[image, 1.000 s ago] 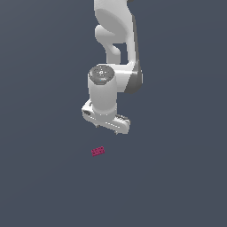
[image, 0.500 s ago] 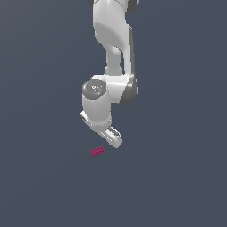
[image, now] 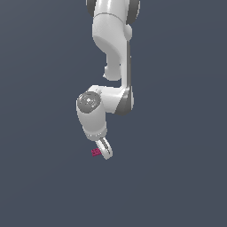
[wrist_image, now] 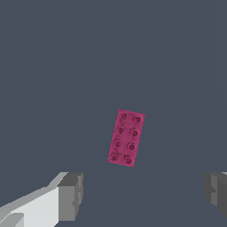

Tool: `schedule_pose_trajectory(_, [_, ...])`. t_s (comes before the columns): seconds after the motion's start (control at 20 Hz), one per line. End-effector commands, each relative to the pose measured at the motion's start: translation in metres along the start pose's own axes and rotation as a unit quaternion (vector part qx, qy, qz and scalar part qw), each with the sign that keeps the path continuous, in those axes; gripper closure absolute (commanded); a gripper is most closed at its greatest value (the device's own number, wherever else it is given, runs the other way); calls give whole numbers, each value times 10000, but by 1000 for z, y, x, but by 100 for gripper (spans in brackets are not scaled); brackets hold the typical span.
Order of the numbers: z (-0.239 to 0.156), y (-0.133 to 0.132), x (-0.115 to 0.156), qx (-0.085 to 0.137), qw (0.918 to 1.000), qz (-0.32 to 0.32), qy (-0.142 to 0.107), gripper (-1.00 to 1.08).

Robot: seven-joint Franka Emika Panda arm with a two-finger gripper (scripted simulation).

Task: Pick up the object and move it to a goal position.

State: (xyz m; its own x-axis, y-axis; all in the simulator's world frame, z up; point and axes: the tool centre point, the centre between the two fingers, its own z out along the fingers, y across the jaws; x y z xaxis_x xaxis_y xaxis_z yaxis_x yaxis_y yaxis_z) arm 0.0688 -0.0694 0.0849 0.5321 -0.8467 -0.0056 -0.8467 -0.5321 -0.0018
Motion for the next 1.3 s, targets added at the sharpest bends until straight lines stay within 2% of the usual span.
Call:
schedule_pose_trajectory(0.0, [6,-1,5,-1,9995,317,7,-92])
schedule_pose_trajectory(0.5, [21,-3,17,-6,9949,1010,27,-92])
schedule_pose_trajectory(0.9, [26,-3,17,-8,9945,1047,27,-92])
schedule_pose_trajectory(1.25, [58,-2,17,-6,9943,1068,27,-92])
